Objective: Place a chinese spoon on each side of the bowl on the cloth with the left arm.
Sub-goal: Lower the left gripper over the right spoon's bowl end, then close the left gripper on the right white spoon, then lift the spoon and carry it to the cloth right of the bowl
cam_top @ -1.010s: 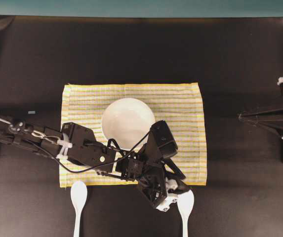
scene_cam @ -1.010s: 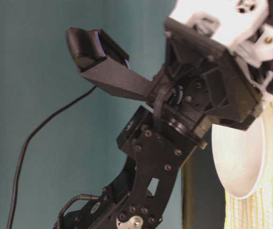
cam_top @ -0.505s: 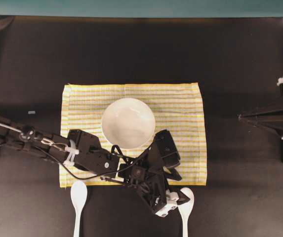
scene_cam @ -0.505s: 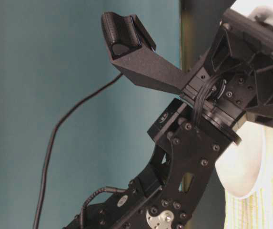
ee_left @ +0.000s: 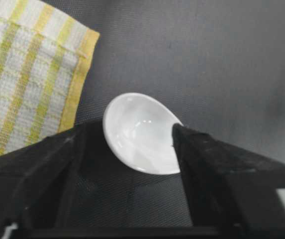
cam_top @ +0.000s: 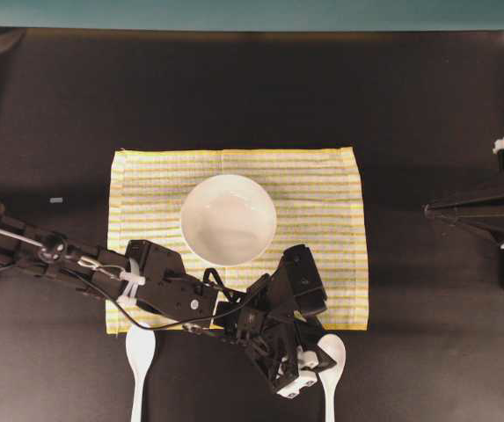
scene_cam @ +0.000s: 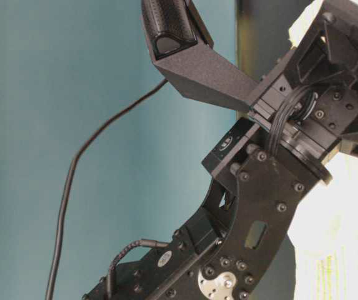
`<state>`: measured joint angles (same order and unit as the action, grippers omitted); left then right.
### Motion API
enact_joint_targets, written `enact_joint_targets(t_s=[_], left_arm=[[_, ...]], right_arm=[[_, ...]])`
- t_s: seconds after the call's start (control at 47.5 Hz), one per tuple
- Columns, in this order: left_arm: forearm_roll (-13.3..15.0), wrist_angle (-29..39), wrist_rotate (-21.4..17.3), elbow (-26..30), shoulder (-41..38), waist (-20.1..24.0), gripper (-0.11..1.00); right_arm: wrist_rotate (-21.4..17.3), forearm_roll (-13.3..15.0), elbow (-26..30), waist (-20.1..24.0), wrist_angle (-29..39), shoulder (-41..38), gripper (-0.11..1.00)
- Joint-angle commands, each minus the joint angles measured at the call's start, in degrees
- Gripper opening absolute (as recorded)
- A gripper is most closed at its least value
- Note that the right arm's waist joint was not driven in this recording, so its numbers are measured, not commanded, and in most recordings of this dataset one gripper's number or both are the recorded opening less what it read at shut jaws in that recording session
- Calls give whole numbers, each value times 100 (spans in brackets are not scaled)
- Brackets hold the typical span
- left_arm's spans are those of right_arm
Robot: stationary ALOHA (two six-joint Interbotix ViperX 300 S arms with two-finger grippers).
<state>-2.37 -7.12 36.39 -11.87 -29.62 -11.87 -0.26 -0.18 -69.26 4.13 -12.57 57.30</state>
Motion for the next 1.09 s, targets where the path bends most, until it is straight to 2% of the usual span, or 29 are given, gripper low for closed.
enact_joint_targets(t_s=[0.0, 0.063, 0.253, 0.484, 0.652, 0.947, 1.073], left_arm=[[-26, -18, -9, 88, 26, 35, 60], [-18, -18, 0, 88, 35, 35, 49], [-26, 158, 44, 123, 176, 114, 6], [-26, 1608, -79, 387, 800, 387, 5], [-26, 2241, -237, 510, 1248, 835, 5], [-18, 2382, -308, 527, 1371, 1846, 5], [-26, 2382, -360, 563, 1257, 1995, 5]], right_arm=[[0, -9, 18, 0, -44, -26, -1], [-9, -9, 18, 0, -44, -26, -1], [-9, -9, 18, 0, -44, -26, -1], [0, -9, 18, 0, -44, -9, -1], [0, -9, 18, 0, -44, 35, -1], [0, -9, -44, 0, -44, 88, -1], [0, -9, -70, 0, -35, 88, -1]])
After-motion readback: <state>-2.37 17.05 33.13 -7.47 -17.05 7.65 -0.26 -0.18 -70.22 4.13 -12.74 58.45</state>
